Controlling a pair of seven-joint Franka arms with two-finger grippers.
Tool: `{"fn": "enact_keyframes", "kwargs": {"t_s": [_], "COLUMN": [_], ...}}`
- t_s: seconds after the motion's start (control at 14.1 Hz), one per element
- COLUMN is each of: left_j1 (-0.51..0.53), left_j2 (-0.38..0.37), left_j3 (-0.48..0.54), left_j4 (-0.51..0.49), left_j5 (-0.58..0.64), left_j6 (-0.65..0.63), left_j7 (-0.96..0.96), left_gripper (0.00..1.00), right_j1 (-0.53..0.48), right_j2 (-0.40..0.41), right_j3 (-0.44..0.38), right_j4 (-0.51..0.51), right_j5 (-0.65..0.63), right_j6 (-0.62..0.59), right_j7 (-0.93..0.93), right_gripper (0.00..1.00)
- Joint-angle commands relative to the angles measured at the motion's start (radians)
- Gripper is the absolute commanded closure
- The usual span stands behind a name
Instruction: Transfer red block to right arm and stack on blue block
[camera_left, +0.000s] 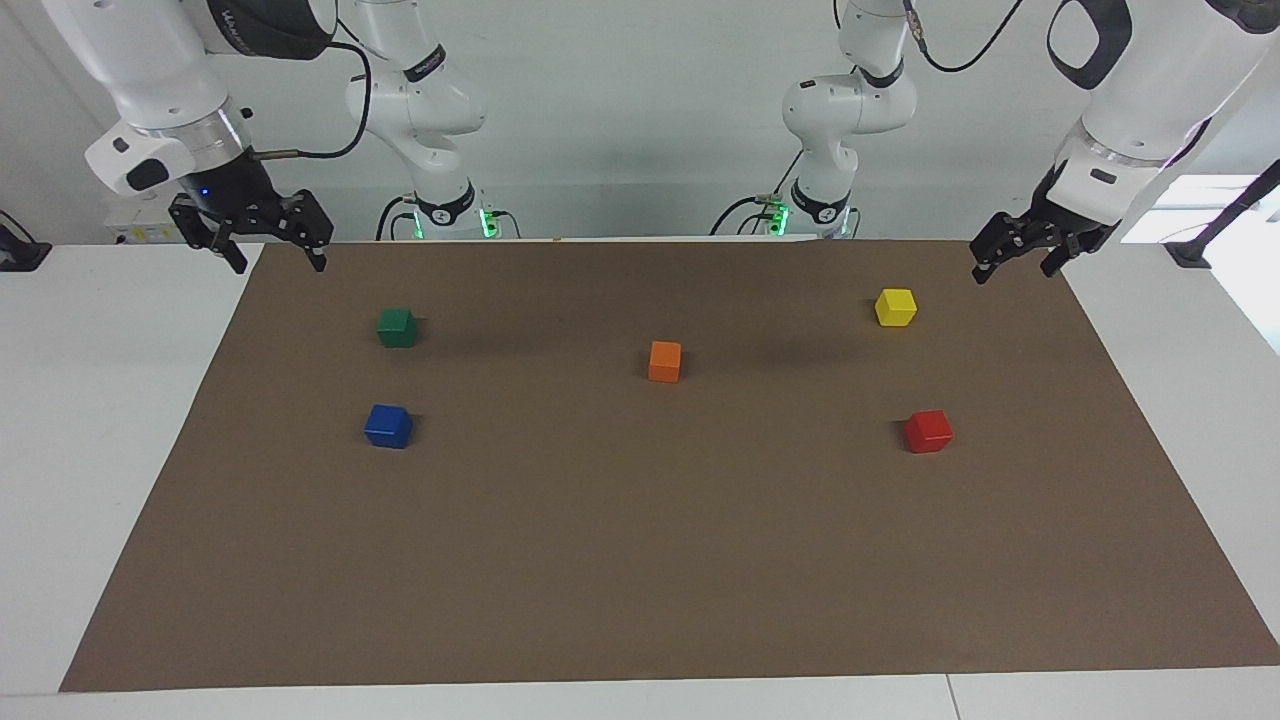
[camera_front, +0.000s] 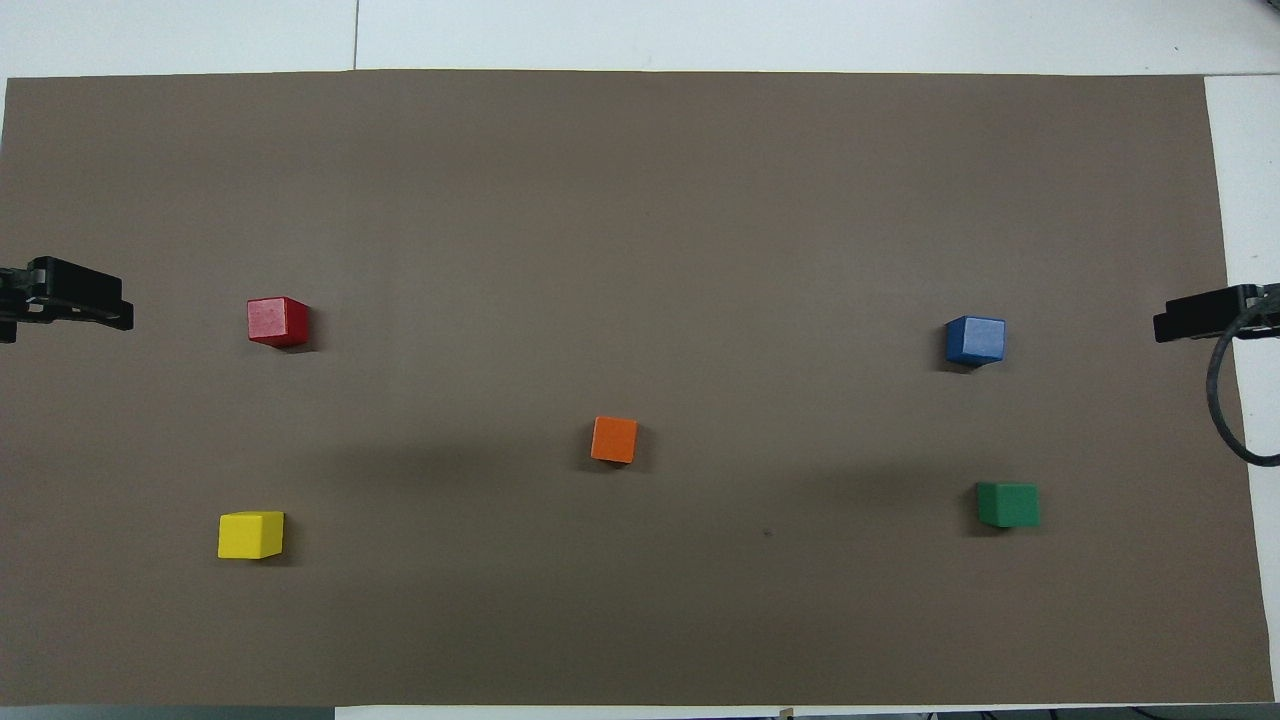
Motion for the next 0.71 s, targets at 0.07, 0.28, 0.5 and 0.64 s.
{"fn": "enact_keyframes", "kwargs": {"t_s": [0.07, 0.28, 0.5, 0.64], "left_j1": [-0.007, -0.005, -0.002, 0.001], "left_j2": [0.004, 0.012, 0.006, 0.001], "left_j3": [0.009, 0.006, 0.019, 0.018], "left_j4": [0.014, 0.017, 0.003, -0.070], "left_j5": [-0.017, -0.017, -0.017, -0.016], "left_j6": [-0.003, -0.001, 0.011, 0.119], "left_j7": [-0.006, 0.002, 0.002, 0.011], "left_gripper": [0.00, 0.00, 0.00, 0.00], "right_j1": [-0.005, -0.006, -0.017, -0.017], "right_j2": [-0.012, -0.012, -0.015, -0.020], "right_j3": [0.009, 0.009, 0.009, 0.009], "right_j4": [-0.002, -0.004, -0.013, -0.025], "right_j5": [0.019, 0.021, 0.022, 0.024], "right_j6": [-0.016, -0.015, -0.016, -0.015], "right_j7": [0.006, 0.006, -0.003, -0.020], "right_gripper": [0.00, 0.00, 0.00, 0.00]}}
